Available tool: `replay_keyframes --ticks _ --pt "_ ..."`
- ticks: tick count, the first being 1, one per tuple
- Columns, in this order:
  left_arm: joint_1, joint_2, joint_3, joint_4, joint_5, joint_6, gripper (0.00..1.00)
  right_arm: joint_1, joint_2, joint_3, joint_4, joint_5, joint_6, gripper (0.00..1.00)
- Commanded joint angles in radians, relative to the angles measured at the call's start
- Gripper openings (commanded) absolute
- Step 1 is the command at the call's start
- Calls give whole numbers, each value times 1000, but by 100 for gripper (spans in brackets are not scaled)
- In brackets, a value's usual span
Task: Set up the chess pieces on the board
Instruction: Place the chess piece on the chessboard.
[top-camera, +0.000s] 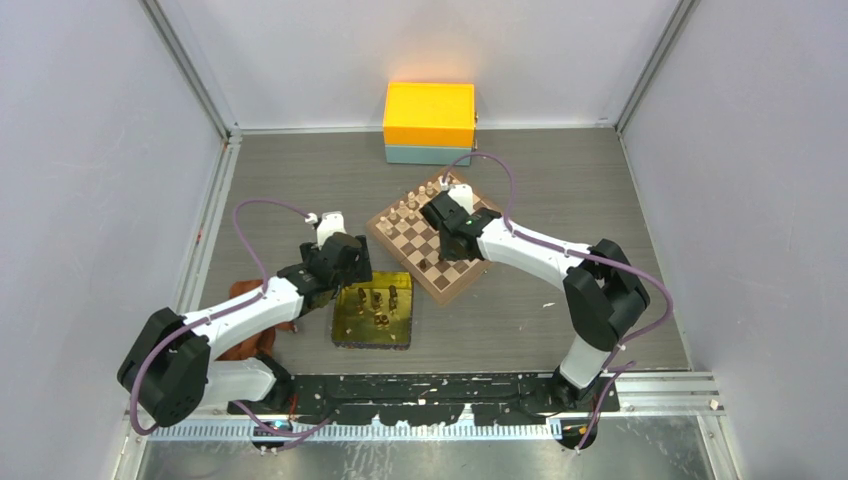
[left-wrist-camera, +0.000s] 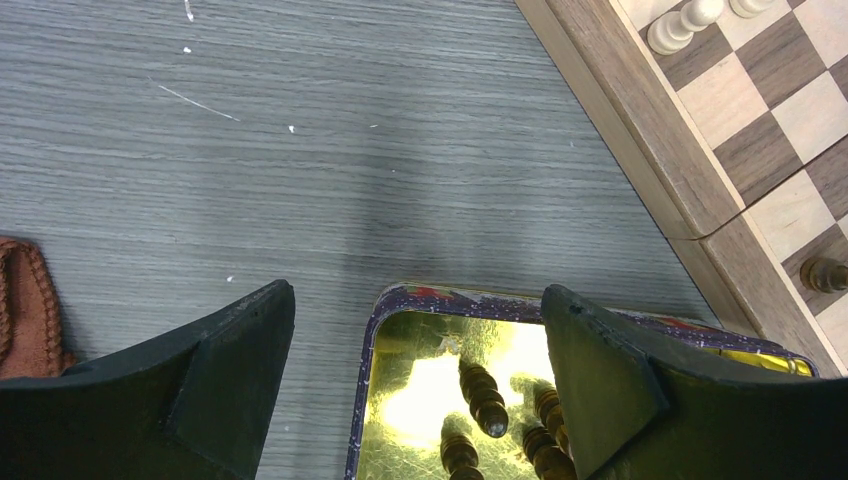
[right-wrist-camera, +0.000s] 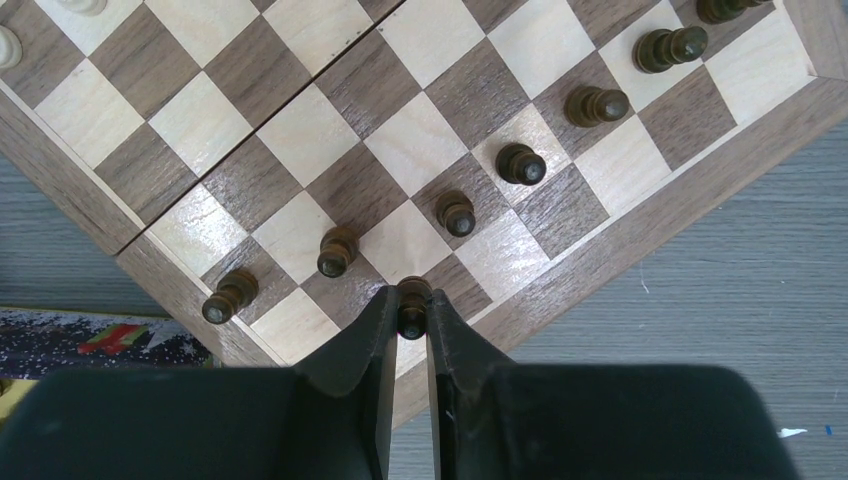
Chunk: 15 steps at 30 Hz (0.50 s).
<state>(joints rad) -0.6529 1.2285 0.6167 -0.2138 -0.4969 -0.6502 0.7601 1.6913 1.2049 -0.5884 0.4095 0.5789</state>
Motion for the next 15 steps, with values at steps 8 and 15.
replay_keyframes --ticks 8,15 --pt "-3 16 23 40 -19 -5 94 -2 35 34 50 17 5 6" --pt "-3 23 24 43 -19 -6 94 -7 49 38 60 8 1 8"
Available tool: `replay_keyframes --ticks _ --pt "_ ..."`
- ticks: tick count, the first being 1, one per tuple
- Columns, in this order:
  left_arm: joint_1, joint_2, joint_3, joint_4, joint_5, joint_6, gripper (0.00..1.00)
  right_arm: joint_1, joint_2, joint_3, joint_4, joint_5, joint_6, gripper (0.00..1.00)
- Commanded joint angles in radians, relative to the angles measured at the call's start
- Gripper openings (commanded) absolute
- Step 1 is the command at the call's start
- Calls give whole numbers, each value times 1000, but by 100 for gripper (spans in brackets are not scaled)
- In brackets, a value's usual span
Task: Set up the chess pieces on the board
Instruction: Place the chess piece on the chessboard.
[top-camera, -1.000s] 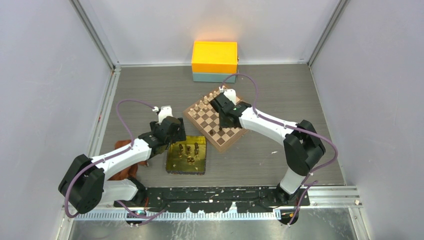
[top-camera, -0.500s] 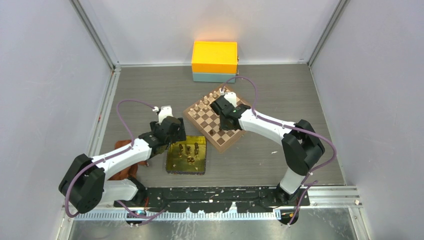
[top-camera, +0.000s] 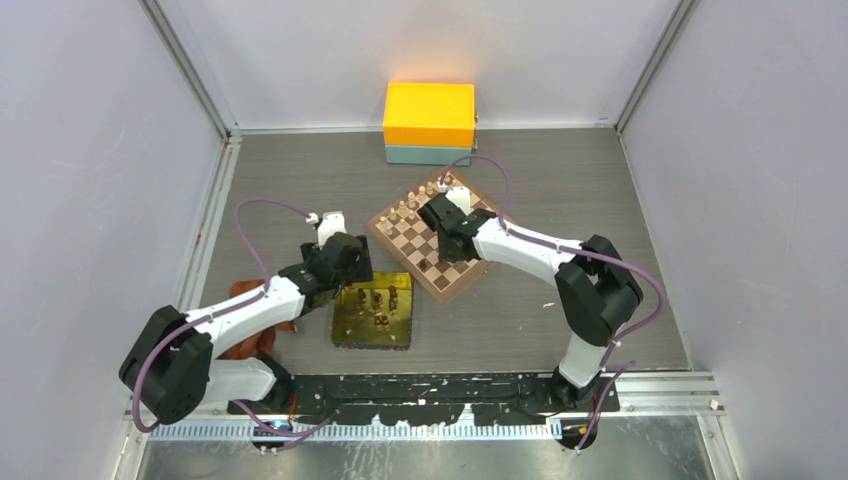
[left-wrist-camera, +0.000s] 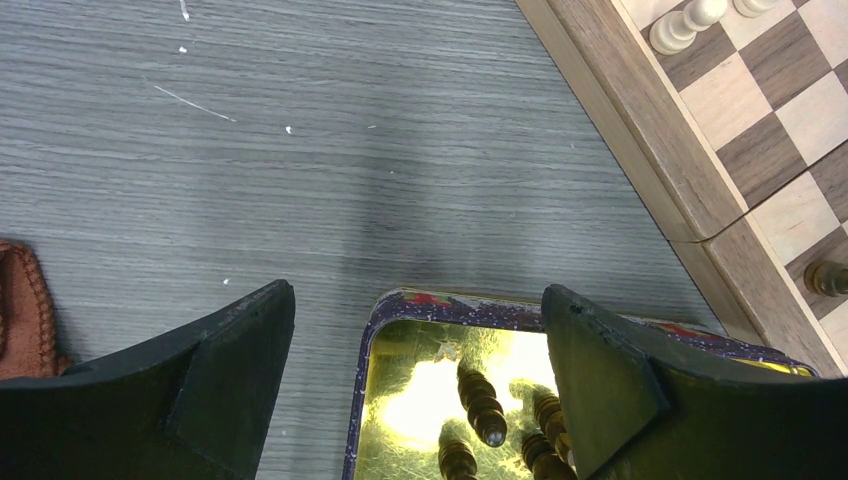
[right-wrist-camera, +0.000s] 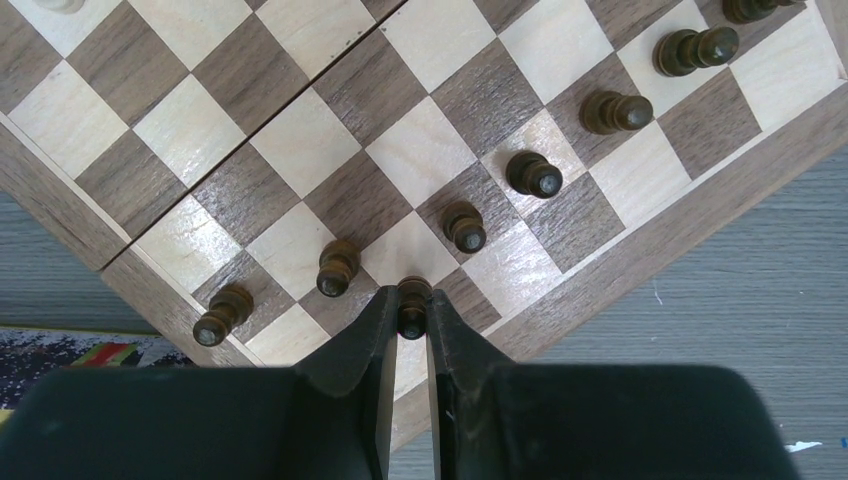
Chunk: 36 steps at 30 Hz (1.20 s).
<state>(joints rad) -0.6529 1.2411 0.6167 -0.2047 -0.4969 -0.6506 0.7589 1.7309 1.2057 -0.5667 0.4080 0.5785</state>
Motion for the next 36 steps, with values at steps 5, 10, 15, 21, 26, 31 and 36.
replay_keyframes --ticks 5,10,15,21,26,31,36 --pt "-3 15 23 34 -17 -7 94 -8 17 35 46 6 0 8" --pt "-3 11 22 33 -19 -7 94 -11 22 35 54 2 0 8" --pt "-3 6 20 33 -22 -8 94 -13 23 38 60 5 0 8" --pt "-3 2 17 31 -22 -11 94 -15 30 40 68 0 -2 8" --pt "-2 -3 15 28 -25 -11 94 -16 39 45 61 1 0 14" --pt "-3 -5 12 30 -25 -11 94 -15 36 45 58 2 0 30" --pt "-3 -3 12 30 -23 -12 94 -16 26 56 46 6 -3 36"
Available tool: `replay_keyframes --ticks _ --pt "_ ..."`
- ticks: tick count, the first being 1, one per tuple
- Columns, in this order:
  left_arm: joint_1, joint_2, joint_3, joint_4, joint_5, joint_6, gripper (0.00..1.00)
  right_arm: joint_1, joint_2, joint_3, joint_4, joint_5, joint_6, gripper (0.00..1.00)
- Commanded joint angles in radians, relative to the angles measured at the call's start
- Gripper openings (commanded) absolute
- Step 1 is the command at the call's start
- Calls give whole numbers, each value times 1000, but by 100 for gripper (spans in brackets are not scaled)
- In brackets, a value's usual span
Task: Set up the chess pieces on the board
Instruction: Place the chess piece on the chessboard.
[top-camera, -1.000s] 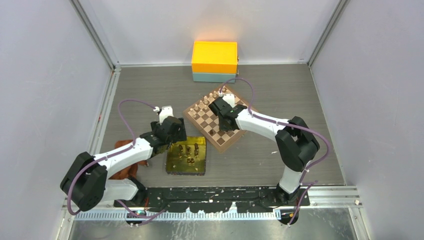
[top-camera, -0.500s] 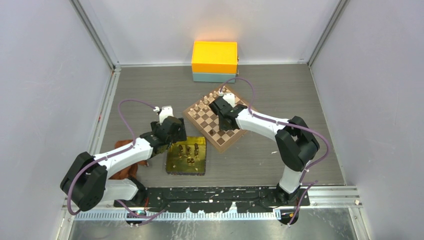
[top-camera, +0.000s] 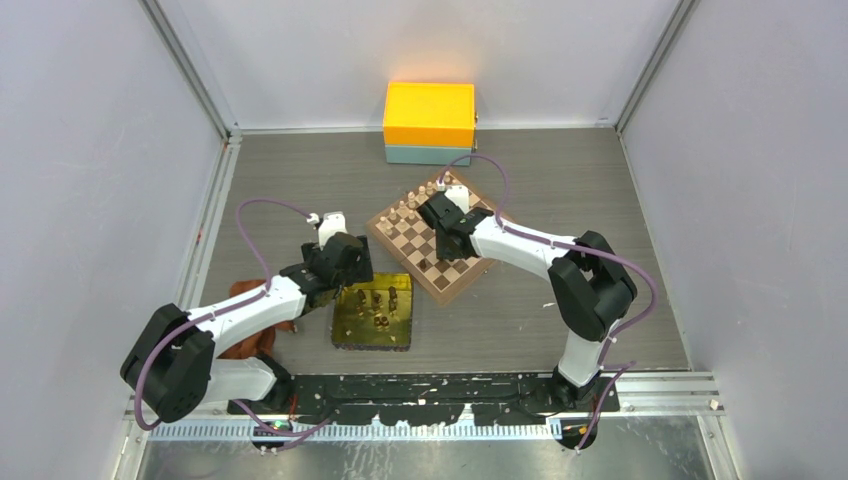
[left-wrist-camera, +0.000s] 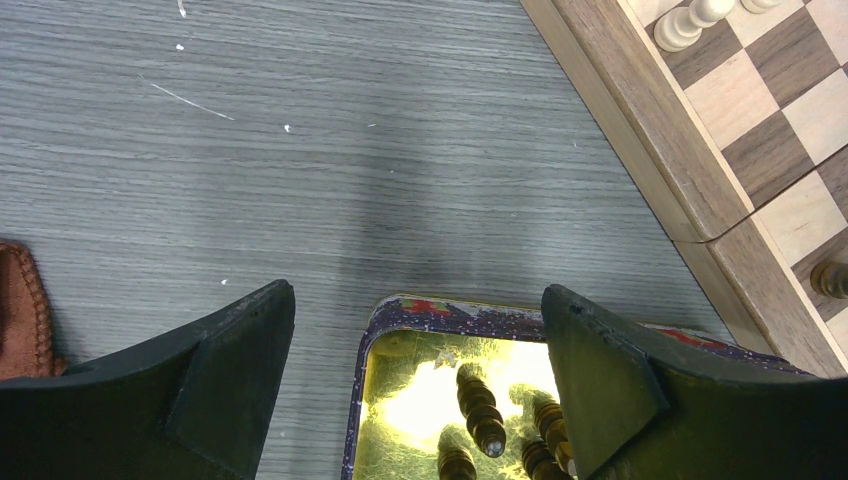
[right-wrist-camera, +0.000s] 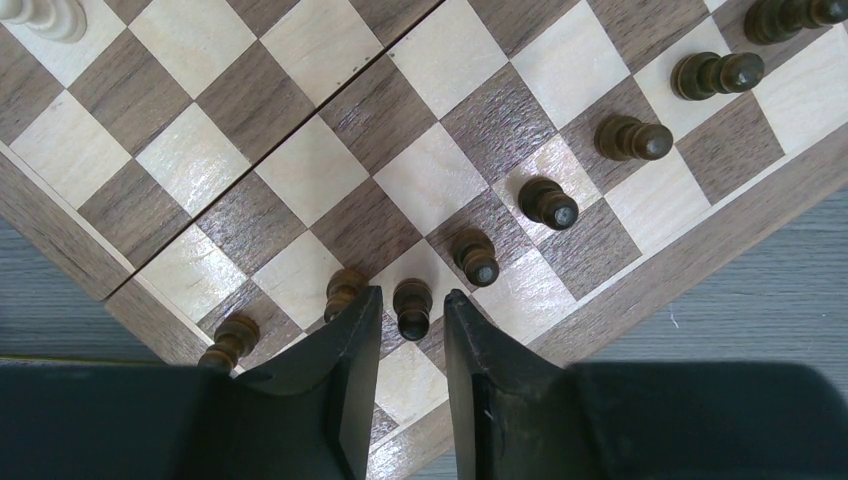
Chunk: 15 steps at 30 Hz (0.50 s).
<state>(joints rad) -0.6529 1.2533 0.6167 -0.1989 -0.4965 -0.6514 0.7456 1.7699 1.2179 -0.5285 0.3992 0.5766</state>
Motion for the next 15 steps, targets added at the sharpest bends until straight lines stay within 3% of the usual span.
replay_keyframes --ticks 1,15 --pt "-4 -17 12 24 -24 -11 94 -3 -15 47 6 14 -1 36" --pt "-3 -20 10 26 -19 -14 94 9 -66 74 -20 15 -18 33"
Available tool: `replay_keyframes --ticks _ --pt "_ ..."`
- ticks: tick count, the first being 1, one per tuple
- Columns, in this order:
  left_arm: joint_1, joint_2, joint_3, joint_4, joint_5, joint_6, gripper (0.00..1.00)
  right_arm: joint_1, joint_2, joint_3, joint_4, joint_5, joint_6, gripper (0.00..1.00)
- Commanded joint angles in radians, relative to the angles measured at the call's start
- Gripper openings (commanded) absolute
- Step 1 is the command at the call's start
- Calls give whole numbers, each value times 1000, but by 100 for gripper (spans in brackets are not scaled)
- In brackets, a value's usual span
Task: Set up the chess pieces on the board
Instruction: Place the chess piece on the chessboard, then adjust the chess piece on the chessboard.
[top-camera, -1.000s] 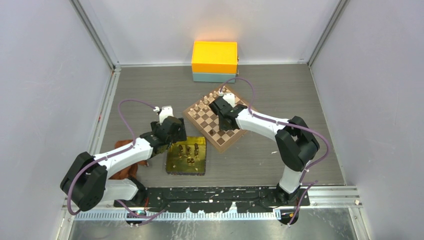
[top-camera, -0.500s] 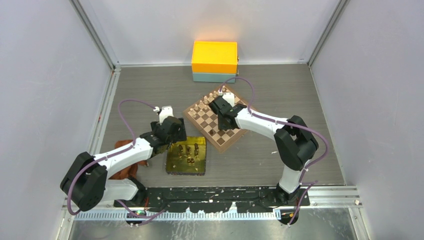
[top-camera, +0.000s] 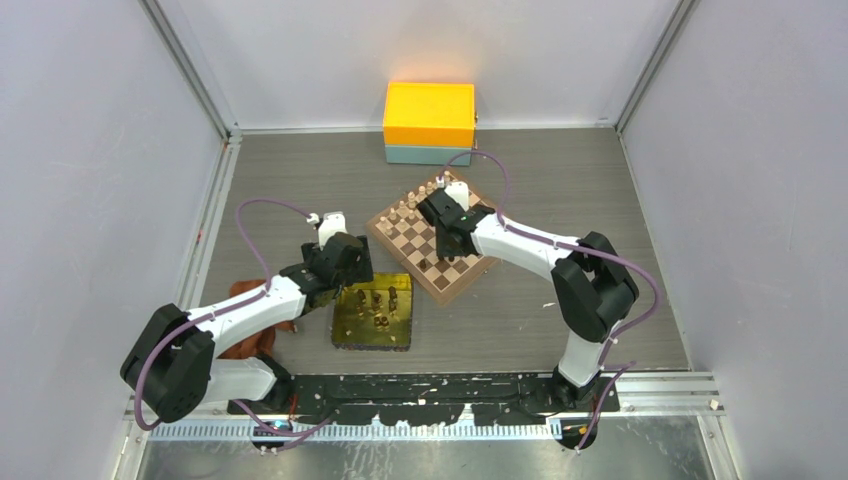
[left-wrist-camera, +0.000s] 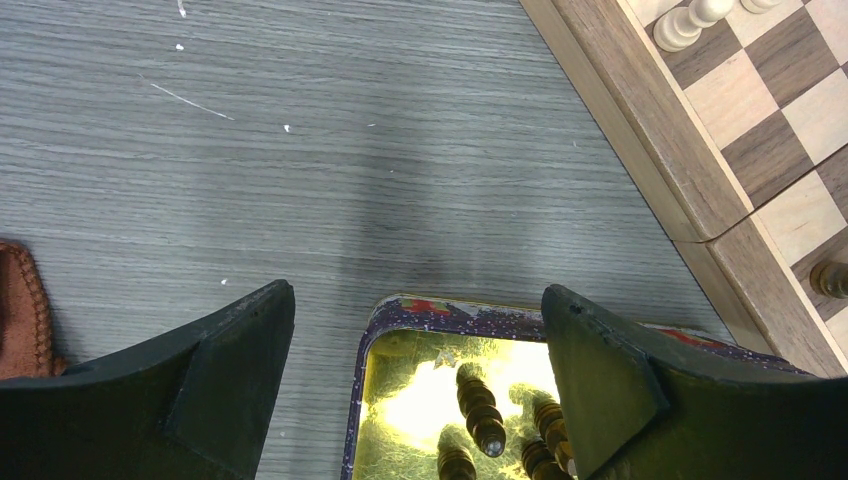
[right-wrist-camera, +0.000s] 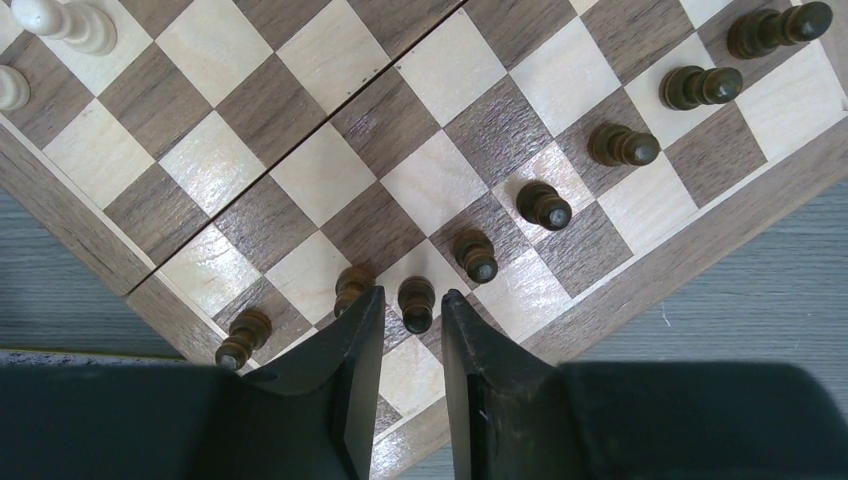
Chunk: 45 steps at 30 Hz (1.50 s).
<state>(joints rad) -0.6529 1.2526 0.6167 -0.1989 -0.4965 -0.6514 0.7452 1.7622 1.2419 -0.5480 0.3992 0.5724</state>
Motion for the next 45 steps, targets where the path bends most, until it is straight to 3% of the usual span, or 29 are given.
replay_keyframes --ticks 1,45 --pt "-3 -19 10 26 -19 -14 94 11 -56 54 -3 16 -15 33" --pt "-3 -9 20 22 -25 -10 94 39 29 79 3 -23 -13 31"
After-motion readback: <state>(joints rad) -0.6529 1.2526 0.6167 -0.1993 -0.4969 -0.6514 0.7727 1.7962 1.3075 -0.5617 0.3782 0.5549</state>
